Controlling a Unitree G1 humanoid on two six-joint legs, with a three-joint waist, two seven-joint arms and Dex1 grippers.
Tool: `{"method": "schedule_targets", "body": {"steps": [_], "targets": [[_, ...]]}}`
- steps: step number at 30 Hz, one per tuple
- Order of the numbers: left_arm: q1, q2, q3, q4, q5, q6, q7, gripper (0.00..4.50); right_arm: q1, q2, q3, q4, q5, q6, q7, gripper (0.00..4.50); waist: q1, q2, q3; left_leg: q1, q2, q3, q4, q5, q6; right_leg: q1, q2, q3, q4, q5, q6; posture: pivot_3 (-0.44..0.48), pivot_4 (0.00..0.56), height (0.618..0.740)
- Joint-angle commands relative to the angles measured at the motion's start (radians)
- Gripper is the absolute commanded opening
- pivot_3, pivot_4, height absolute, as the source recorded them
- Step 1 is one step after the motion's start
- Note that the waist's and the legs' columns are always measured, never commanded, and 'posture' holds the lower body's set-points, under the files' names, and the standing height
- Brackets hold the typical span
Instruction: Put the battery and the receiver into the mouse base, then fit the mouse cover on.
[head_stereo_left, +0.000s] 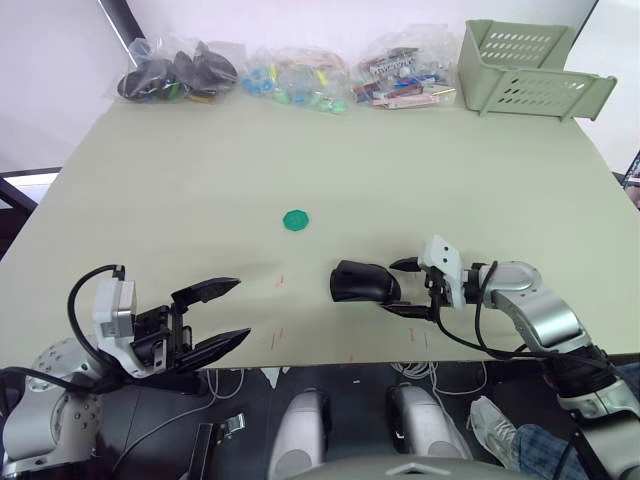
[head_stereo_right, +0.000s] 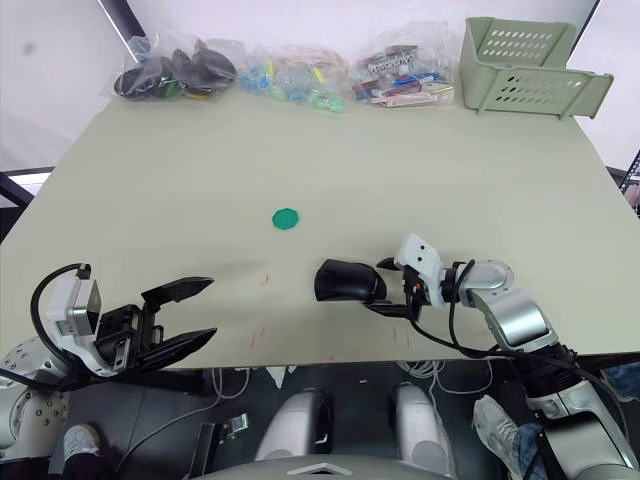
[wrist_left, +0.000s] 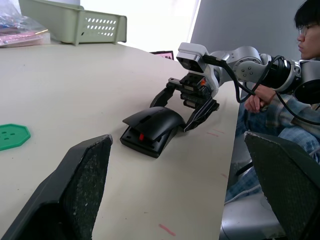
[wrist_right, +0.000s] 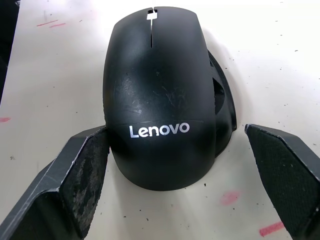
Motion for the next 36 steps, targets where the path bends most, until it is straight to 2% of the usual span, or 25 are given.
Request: {"method": "schedule_targets", "body": {"steps": [1, 12, 13, 15, 36], "targets": [[0.002, 0.0, 0.012, -0.028, -0.012, -0.009, -0.002, 4.5, -0.016, -0.003, -0.006, -0.014, 0.002, -0.019, 0.002, 4.45, 0.0, 0.0, 0.0, 0.0, 0.0, 0.0, 0.0, 0.0, 0.0, 0.0, 0.0, 0.0, 0.0, 0.0, 0.0, 0.0, 0.15, 0.74], [0.0, -0.003, 0.007, -0.029, -0.011, -0.008, 0.001, 4.5, -0.021, -0.004, -0.012, -0.01, 0.007, -0.013, 0.006, 4.45, 0.0, 0.0, 0.0, 0.0, 0.0, 0.0, 0.0, 0.0, 0.0, 0.0, 0.0, 0.0, 0.0, 0.0, 0.0, 0.0, 0.15, 0.74], [0.0, -0.003, 0.007, -0.029, -0.012, -0.008, 0.001, 4.5, -0.021, -0.003, -0.013, -0.012, 0.009, -0.012, 0.006, 4.06, 0.0, 0.0, 0.0, 0.0, 0.0, 0.0, 0.0, 0.0, 0.0, 0.0, 0.0, 0.0, 0.0, 0.0, 0.0, 0.0, 0.15, 0.74], [-0.001, -0.003, 0.006, -0.029, -0.012, -0.007, 0.0, 4.5, -0.022, 0.0, -0.014, -0.014, 0.01, -0.009, 0.003, 3.68, 0.0, 0.0, 0.0, 0.0, 0.0, 0.0, 0.0, 0.0, 0.0, 0.0, 0.0, 0.0, 0.0, 0.0, 0.0, 0.0, 0.15, 0.74], [-0.006, -0.008, 0.0, -0.027, -0.008, -0.009, -0.001, 4.5, -0.044, -0.002, -0.022, -0.019, 0.031, 0.007, 0.009, 3.68, 0.0, 0.0, 0.0, 0.0, 0.0, 0.0, 0.0, 0.0, 0.0, 0.0, 0.0, 0.0, 0.0, 0.0, 0.0, 0.0, 0.15, 0.74]]}}
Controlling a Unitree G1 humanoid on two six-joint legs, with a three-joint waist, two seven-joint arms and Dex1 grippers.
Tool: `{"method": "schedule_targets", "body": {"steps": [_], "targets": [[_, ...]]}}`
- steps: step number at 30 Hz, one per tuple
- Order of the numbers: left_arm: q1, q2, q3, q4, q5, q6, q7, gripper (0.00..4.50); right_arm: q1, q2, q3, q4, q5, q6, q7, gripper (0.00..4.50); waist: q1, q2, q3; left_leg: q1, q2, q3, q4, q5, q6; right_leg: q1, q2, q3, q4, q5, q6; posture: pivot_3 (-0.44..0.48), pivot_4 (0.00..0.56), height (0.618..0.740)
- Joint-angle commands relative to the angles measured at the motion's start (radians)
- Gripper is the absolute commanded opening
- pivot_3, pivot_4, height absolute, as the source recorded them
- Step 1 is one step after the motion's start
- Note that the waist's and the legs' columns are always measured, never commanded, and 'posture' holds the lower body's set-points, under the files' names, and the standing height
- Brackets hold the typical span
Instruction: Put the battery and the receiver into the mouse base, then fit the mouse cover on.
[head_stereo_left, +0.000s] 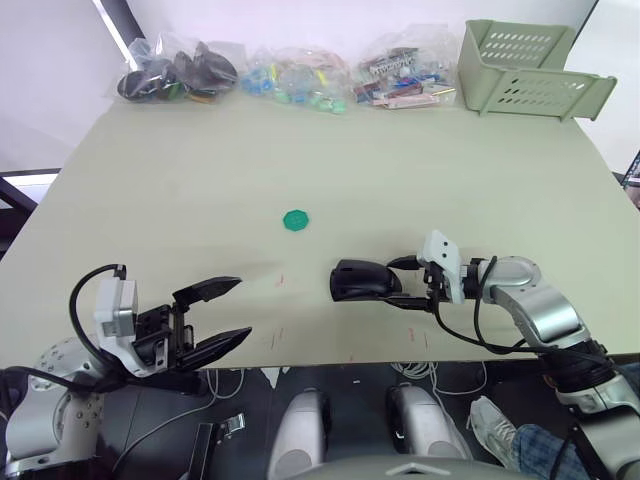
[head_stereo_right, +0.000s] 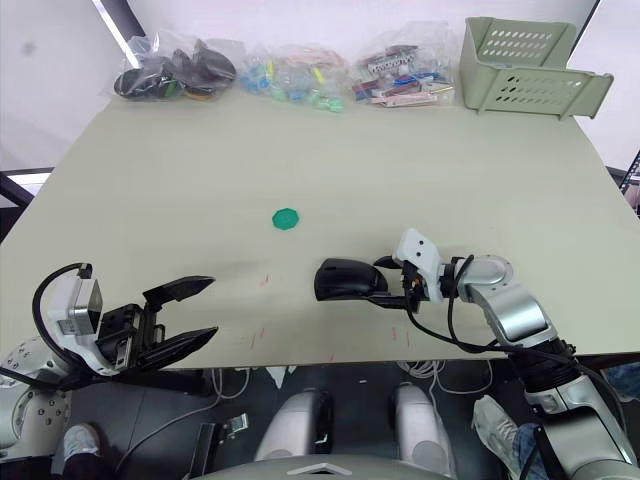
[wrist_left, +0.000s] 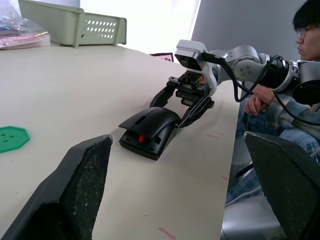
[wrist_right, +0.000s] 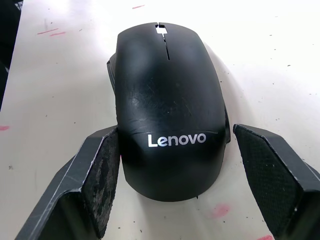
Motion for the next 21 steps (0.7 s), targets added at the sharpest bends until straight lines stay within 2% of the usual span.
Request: {"method": "schedule_targets", "body": {"steps": [1, 3, 4, 5, 6, 7, 17, 21], "targets": [[0.002, 0.0, 0.004, -0.027, -0.008, -0.009, -0.002, 4.5, -0.018, -0.006, -0.022, -0.022, 0.024, 0.005, 0.01, 3.68, 0.0, 0.0, 0.0, 0.0, 0.0, 0.0, 0.0, 0.0, 0.0, 0.0, 0.0, 0.0, 0.0, 0.0, 0.0, 0.0, 0.15, 0.74], [0.003, -0.001, 0.004, -0.029, -0.007, -0.009, -0.001, 4.5, -0.017, -0.007, -0.021, -0.023, 0.028, 0.007, 0.012, 3.68, 0.0, 0.0, 0.0, 0.0, 0.0, 0.0, 0.0, 0.0, 0.0, 0.0, 0.0, 0.0, 0.0, 0.0, 0.0, 0.0, 0.15, 0.74], [0.004, -0.001, 0.005, -0.029, -0.007, -0.009, -0.001, 4.5, -0.017, -0.008, -0.021, -0.023, 0.028, 0.007, 0.012, 3.14, 0.0, 0.0, 0.0, 0.0, 0.0, 0.0, 0.0, 0.0, 0.0, 0.0, 0.0, 0.0, 0.0, 0.0, 0.0, 0.0, 0.15, 0.74], [0.004, -0.002, 0.005, -0.03, -0.007, -0.009, -0.001, 4.5, -0.016, -0.008, -0.02, -0.024, 0.029, 0.007, 0.012, 2.99, 0.0, 0.0, 0.0, 0.0, 0.0, 0.0, 0.0, 0.0, 0.0, 0.0, 0.0, 0.0, 0.0, 0.0, 0.0, 0.0, 0.15, 0.74], [0.004, -0.002, 0.005, -0.03, -0.008, -0.008, -0.001, 4.5, -0.016, -0.009, -0.02, -0.024, 0.03, 0.007, 0.012, 2.55, 0.0, 0.0, 0.0, 0.0, 0.0, 0.0, 0.0, 0.0, 0.0, 0.0, 0.0, 0.0, 0.0, 0.0, 0.0, 0.0, 0.15, 0.74], [0.005, -0.002, 0.005, -0.03, -0.008, -0.009, -0.001, 4.5, -0.016, -0.009, -0.02, -0.025, 0.03, 0.008, 0.012, 2.39, -0.001, 0.0, 0.0, 0.0, 0.0, 0.0, 0.0, 0.0, 0.0, 0.0, 0.0, 0.0, 0.0, 0.0, 0.0, 0.0, 0.15, 0.74], [0.012, -0.004, 0.01, -0.019, -0.006, -0.018, -0.013, 4.5, -0.019, -0.025, -0.028, -0.052, 0.026, 0.0, 0.011, 2.39, 0.0, 0.0, 0.0, 0.0, 0.0, 0.0, 0.0, 0.0, 0.0, 0.0, 0.0, 0.0, 0.0, 0.0, 0.0, 0.0, 0.15, 0.74], [0.015, 0.0, 0.016, -0.013, -0.006, -0.02, -0.018, 4.5, -0.071, -0.046, -0.037, -0.134, 0.047, 0.062, 0.008, 2.39, -0.001, 0.0, 0.0, 0.0, 0.0, 0.0, 0.0, 0.0, 0.0, 0.0, 0.0, 0.0, 0.0, 0.0, 0.0, 0.0, 0.15, 0.74]]}}
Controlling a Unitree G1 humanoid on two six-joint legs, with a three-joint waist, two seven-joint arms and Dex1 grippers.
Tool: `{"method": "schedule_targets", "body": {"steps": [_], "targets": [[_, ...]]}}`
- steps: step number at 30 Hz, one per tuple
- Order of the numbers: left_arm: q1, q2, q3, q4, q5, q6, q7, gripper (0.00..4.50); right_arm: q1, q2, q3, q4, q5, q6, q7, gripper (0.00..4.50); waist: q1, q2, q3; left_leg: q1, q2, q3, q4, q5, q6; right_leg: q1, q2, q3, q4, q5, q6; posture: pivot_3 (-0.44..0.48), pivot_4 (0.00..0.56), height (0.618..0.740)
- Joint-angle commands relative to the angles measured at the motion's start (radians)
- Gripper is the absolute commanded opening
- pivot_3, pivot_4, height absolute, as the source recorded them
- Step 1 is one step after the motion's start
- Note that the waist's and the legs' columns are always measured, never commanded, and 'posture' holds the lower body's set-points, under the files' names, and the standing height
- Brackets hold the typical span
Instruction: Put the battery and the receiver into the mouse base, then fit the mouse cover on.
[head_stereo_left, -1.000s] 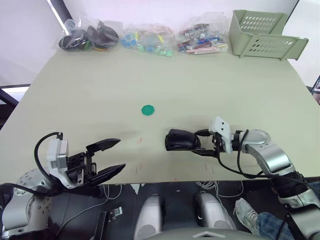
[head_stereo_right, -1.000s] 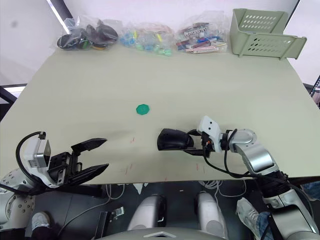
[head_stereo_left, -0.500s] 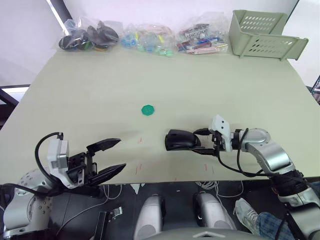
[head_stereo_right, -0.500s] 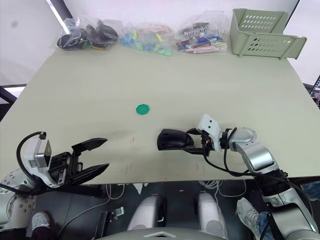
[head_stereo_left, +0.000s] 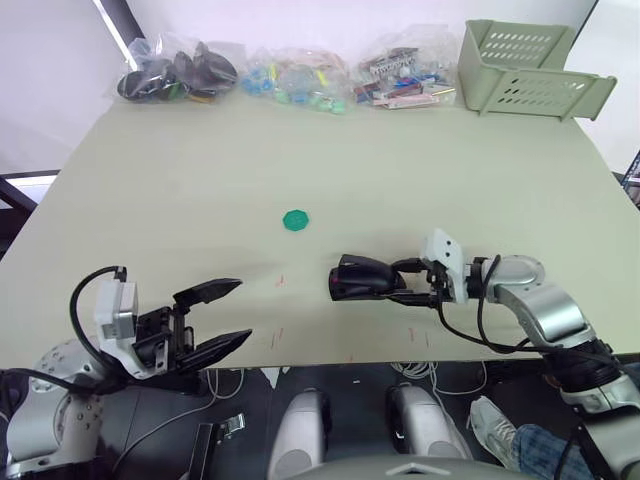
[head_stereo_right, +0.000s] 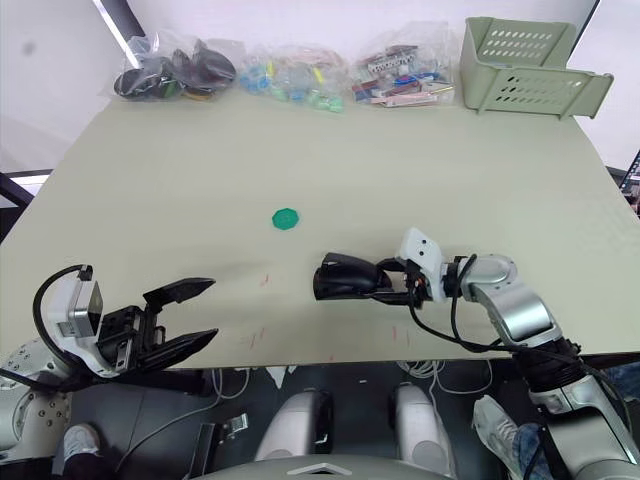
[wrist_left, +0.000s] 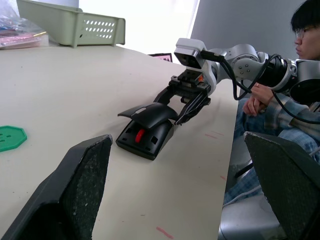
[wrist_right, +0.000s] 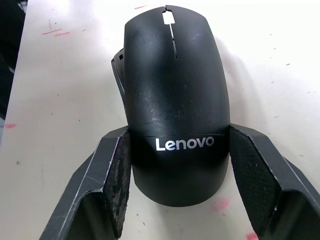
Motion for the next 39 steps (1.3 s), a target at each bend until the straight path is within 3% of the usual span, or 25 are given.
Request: {"method": "schedule_targets", "body": {"steps": [1, 5, 8, 11, 19, 39], "targets": [[0.008, 0.005, 0.018, -0.011, -0.006, -0.017, -0.011, 4.5, -0.083, -0.033, -0.018, -0.139, 0.025, 0.068, 0.006, 2.39, -0.001, 0.0, 0.0, 0.0, 0.0, 0.0, 0.0, 0.0, 0.0, 0.0, 0.0, 0.0, 0.0, 0.0, 0.0, 0.0, 0.15, 0.74], [0.009, 0.005, 0.018, -0.01, -0.005, -0.019, -0.011, 4.5, -0.196, -0.103, 0.084, -0.233, -0.07, 0.166, 0.009, 2.39, 0.0, 0.0, 0.0, 0.0, 0.0, -0.001, 0.0, 0.0, 0.0, 0.0, 0.0, 0.0, 0.001, 0.0, 0.0, 0.0, 0.15, 0.74], [0.012, 0.006, 0.02, -0.011, -0.006, -0.021, -0.013, 4.5, -0.305, -0.091, 0.119, -0.241, -0.014, 0.317, 0.042, 2.39, -0.001, 0.0, 0.0, 0.0, 0.001, -0.001, 0.0, 0.0, 0.0, 0.0, 0.0, -0.001, 0.0, 0.0, -0.001, 0.0, 0.15, 0.74], [0.018, 0.007, 0.022, -0.013, -0.007, -0.021, -0.014, 4.5, -0.356, -0.099, 0.197, -0.215, -0.054, 0.319, 0.07, 2.39, 0.002, 0.0, 0.0, 0.0, 0.001, -0.001, 0.0, 0.0, 0.0, -0.001, 0.0, -0.001, 0.0, 0.0, -0.001, 0.0, 0.15, 0.74], [0.047, 0.007, 0.033, -0.031, -0.014, -0.022, -0.011, 4.5, -0.377, -0.095, 0.289, -0.163, -0.121, 0.325, 0.064, 2.39, 0.001, 0.0, 0.0, -0.001, 0.0, -0.001, 0.0, 0.0, 0.0, -0.001, -0.003, 0.0, 0.0, 0.0, -0.001, 0.0, 0.15, 0.74], [0.036, 0.018, 0.025, -0.023, -0.014, -0.017, -0.019, 4.5, -0.379, -0.114, 0.303, -0.186, -0.156, 0.405, 0.059, 2.39, 0.001, 0.0, 0.0, -0.001, 0.001, -0.001, 0.0, 0.0, 0.0, -0.001, -0.002, -0.001, 0.0, 0.0, -0.001, 0.0, 0.15, 0.74]]}}
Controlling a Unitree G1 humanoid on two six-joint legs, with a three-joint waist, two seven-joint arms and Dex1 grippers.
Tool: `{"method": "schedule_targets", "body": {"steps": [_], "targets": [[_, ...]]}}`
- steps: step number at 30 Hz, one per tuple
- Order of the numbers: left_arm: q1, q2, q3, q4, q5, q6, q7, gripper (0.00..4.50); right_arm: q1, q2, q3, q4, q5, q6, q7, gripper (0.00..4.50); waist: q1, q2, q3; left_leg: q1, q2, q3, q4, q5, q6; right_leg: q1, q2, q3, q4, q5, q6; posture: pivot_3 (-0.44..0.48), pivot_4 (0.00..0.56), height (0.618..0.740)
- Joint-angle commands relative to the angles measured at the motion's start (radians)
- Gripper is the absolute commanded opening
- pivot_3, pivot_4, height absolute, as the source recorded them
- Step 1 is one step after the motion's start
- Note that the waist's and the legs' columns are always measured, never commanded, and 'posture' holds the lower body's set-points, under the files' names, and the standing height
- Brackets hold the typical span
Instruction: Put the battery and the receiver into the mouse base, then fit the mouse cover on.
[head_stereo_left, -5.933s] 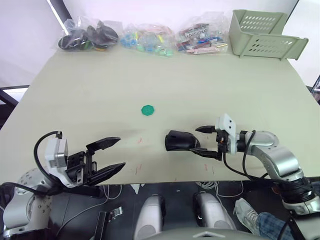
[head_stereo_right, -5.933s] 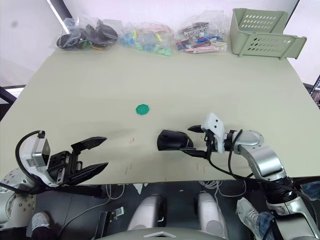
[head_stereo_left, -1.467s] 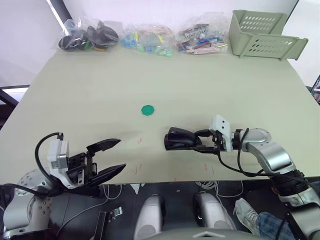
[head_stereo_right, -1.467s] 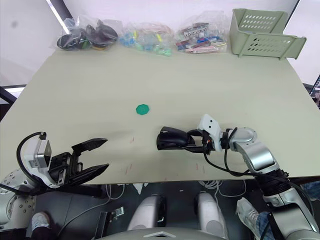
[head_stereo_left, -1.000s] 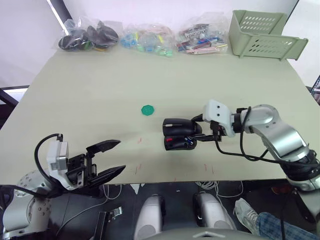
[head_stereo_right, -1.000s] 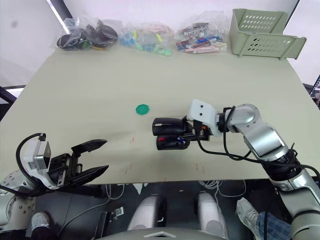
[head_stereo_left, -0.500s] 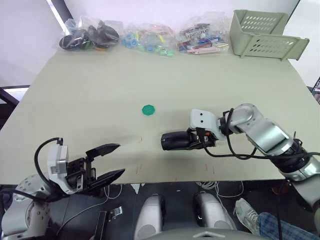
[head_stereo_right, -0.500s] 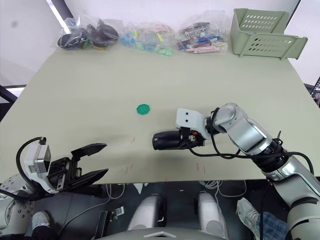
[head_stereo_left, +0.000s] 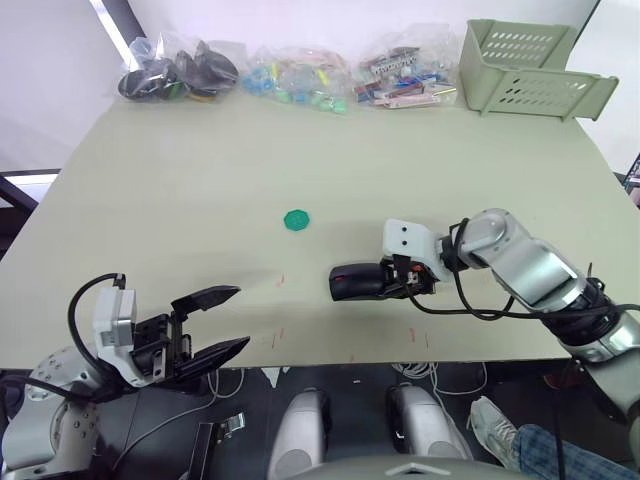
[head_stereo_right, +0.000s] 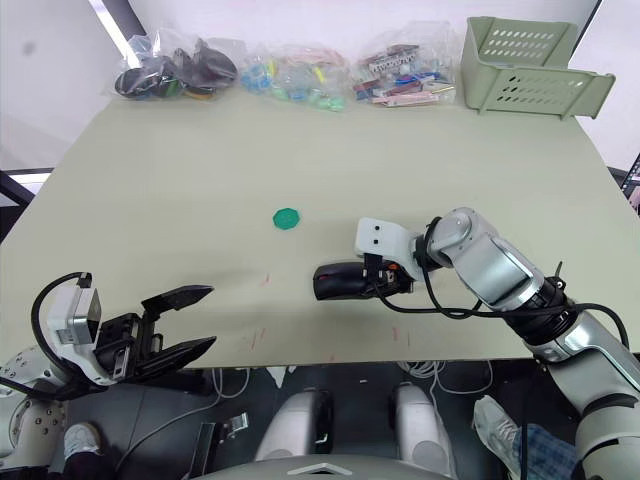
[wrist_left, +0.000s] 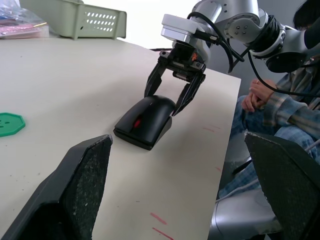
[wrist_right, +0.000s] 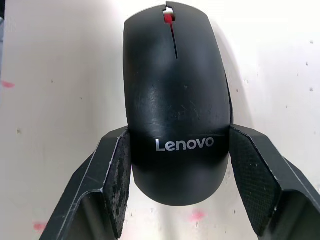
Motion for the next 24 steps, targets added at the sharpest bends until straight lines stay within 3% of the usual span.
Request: {"method": "schedule_targets", "body": {"steps": [1, 24], "targets": [[-0.002, 0.011, 0.02, -0.021, -0.013, -0.008, -0.01, 4.5, -0.022, -0.015, -0.007, -0.04, -0.003, 0.009, 0.007, 2.39, 0.0, 0.0, 0.0, 0.0, 0.0, 0.0, 0.0, 0.0, 0.0, 0.0, 0.0, 0.0, 0.0, 0.0, 0.0, 0.0, 0.15, 0.74], [0.032, 0.002, 0.024, -0.06, -0.019, -0.006, 0.008, 4.5, -0.065, 0.02, 0.051, -0.02, -0.025, 0.023, 0.024, 2.39, -0.002, 0.0, 0.0, 0.0, 0.0, 0.0, 0.0, 0.0, 0.0, -0.001, 0.0, 0.0, 0.0, 0.0, 0.0, 0.0, 0.15, 0.74]]}}
